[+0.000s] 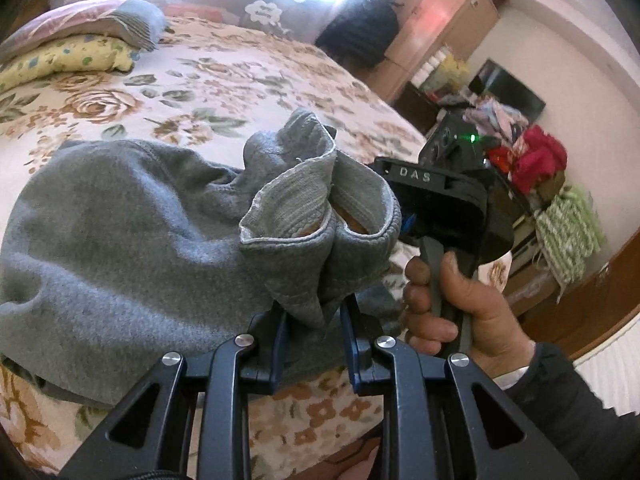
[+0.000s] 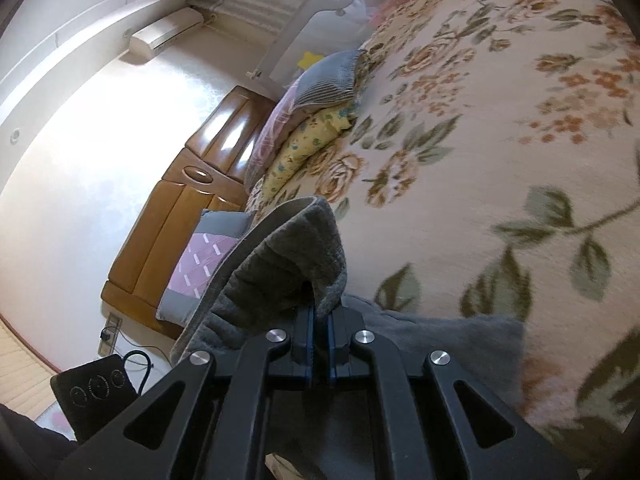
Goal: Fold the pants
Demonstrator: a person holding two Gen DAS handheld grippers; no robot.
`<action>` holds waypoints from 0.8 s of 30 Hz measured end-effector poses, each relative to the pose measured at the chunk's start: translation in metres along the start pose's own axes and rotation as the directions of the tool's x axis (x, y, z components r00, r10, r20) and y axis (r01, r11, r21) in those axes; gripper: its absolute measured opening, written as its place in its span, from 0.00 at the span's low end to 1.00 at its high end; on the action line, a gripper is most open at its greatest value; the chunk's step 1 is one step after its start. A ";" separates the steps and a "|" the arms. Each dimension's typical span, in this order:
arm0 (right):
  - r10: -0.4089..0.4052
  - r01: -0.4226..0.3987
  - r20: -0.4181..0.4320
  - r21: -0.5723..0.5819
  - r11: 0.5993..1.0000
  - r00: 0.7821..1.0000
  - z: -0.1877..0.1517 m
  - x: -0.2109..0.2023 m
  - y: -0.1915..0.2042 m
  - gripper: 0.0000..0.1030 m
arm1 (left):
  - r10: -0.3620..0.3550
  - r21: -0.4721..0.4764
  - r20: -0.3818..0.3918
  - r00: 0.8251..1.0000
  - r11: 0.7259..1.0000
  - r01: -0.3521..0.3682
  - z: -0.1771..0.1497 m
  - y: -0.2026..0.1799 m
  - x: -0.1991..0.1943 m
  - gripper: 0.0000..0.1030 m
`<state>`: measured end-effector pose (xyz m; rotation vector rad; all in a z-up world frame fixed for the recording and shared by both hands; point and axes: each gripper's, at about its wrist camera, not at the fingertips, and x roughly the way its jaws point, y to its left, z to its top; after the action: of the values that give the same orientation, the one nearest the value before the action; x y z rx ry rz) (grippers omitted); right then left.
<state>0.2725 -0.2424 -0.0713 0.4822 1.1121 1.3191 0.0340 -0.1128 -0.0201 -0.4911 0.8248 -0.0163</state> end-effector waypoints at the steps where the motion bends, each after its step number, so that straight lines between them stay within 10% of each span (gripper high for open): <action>1: -0.016 0.016 0.001 0.004 1.000 1.000 -0.002 -0.002 -0.002 0.07 | 0.004 0.003 -0.013 1.000 1.000 -0.004 -0.001 0.000 0.004 0.24; 7: -0.140 0.138 0.018 0.078 0.987 0.990 -0.010 -0.020 -0.023 0.20 | -0.045 -0.020 -0.082 0.996 0.999 0.043 -0.009 -0.003 0.011 0.65; 14: -0.206 0.195 0.145 0.086 0.977 0.968 -0.017 -0.072 -0.010 0.37 | -0.054 0.029 -0.060 0.997 0.998 0.055 -0.015 -0.007 -0.020 0.67; 24: -0.119 0.129 0.113 -0.082 0.988 0.986 -0.022 -0.052 0.068 0.43 | 0.078 -0.219 0.071 0.994 0.974 -0.061 -0.026 0.094 -0.092 0.70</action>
<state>0.2255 -0.2804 -0.0066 0.4071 0.9748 1.2141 -0.0640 -0.0213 -0.0107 -0.6637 0.7687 0.1589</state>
